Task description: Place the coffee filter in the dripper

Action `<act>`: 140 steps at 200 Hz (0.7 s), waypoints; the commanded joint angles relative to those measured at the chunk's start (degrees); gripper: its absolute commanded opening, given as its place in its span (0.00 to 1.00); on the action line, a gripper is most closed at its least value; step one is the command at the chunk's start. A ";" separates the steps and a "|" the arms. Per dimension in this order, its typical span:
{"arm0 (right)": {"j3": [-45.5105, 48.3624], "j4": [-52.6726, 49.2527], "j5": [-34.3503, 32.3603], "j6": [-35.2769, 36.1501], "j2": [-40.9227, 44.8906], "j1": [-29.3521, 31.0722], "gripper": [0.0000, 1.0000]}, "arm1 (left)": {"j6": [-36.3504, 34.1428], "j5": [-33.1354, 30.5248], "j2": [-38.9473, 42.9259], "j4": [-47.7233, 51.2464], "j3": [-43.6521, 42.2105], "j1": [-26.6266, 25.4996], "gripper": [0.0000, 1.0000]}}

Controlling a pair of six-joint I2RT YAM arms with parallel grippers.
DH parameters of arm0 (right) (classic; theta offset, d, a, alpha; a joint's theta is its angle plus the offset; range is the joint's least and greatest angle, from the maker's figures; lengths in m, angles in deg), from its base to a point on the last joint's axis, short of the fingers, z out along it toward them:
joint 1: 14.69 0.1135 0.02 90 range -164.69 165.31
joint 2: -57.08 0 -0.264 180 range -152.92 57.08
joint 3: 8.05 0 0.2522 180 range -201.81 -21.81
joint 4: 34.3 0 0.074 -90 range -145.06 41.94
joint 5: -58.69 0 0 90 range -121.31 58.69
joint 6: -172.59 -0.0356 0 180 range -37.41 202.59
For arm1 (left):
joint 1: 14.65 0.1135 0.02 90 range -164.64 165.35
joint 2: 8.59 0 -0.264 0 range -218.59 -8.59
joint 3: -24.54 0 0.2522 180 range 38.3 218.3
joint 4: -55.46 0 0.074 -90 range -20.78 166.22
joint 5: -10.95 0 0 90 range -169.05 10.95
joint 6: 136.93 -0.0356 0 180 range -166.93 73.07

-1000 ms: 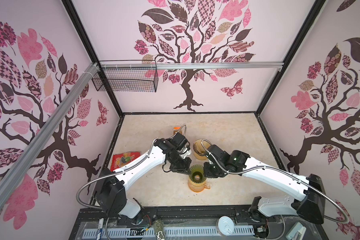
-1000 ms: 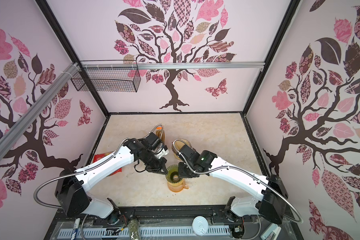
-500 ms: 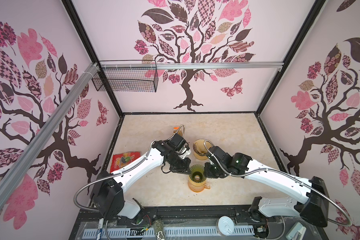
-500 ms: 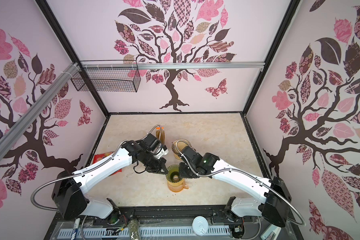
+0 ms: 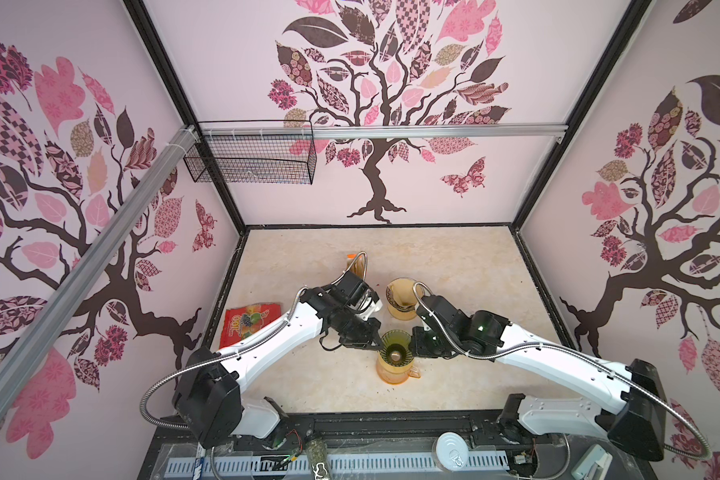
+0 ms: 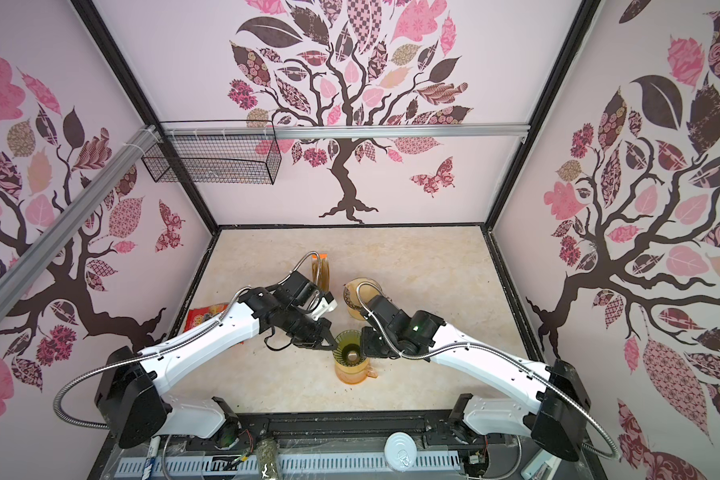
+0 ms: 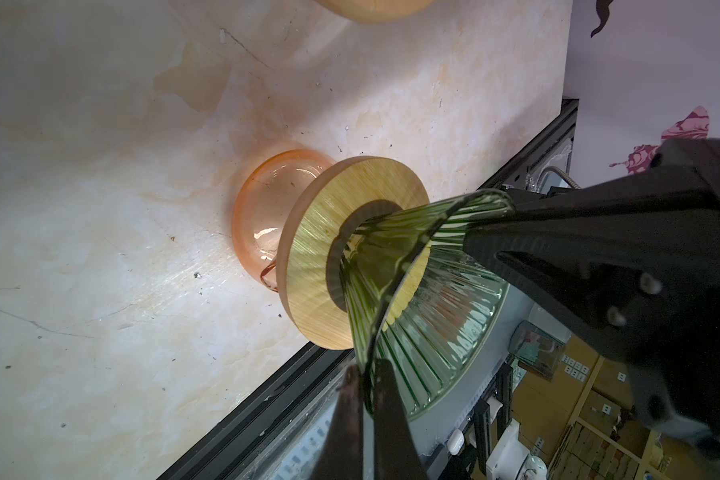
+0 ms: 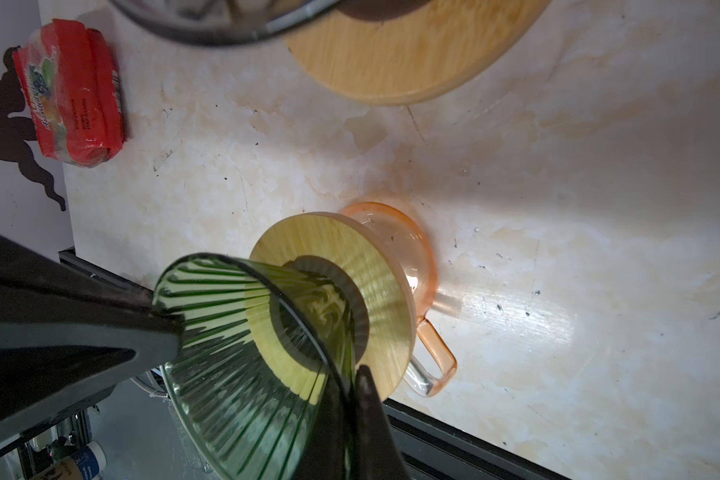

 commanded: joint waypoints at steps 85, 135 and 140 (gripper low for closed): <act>14.50 8.74 3.97 1.49 -0.53 1.16 0.00 | -4.64 -7.13 -5.58 1.28 -9.39 -2.10 0.00; 17.14 10.63 4.50 1.21 -0.93 1.18 0.00 | -4.55 -7.15 -6.85 0.87 -9.94 -2.35 0.00; 17.15 10.67 4.50 1.16 -0.97 1.21 0.00 | -4.55 -7.07 -7.13 0.92 -9.96 -2.35 0.00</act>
